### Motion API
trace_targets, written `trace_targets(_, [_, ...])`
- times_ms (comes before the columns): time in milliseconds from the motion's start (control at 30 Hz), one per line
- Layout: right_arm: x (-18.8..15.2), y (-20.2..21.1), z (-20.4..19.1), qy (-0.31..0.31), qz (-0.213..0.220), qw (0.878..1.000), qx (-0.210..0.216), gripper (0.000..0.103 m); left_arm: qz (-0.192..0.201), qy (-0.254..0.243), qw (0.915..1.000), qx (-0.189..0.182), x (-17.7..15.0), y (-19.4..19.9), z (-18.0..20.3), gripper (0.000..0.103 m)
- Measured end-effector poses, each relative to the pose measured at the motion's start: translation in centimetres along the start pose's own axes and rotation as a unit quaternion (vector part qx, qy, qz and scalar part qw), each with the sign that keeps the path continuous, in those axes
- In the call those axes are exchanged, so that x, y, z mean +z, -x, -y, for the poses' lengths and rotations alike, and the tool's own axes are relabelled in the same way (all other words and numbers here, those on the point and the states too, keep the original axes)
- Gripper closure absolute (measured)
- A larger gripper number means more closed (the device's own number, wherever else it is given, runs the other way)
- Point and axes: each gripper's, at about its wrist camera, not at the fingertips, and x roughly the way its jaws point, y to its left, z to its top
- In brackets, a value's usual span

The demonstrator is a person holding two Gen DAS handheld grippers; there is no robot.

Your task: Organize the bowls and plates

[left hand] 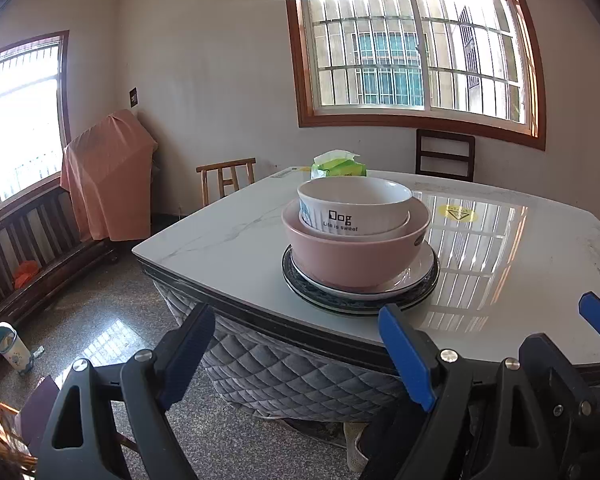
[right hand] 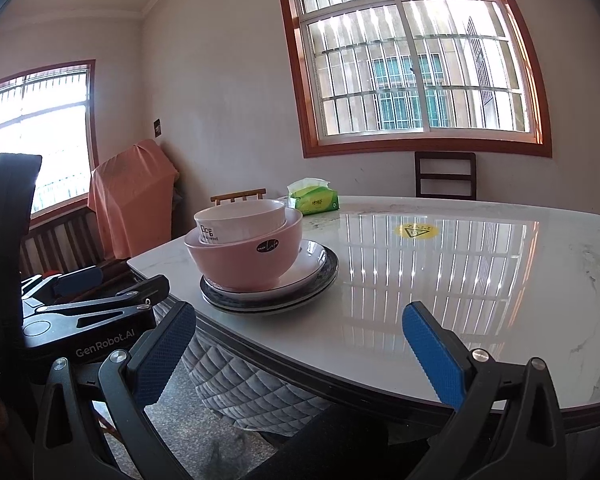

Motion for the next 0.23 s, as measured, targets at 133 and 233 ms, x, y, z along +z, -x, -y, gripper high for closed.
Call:
trace_targets(133, [0.02, -0.05, 0.14, -0.002, -0.001, 1.0, -0.003, 0.0, -0.003, -0.006, 1.0, -0.002, -0.03, -0.1, 0.23, 0.017])
trace_targets(233, [0.09, -0.17, 0.29, -0.003, -0.003, 1.0, -0.006, 0.0, -0.008, -0.004, 1.0, -0.003, 0.02, -0.38, 0.2, 0.017])
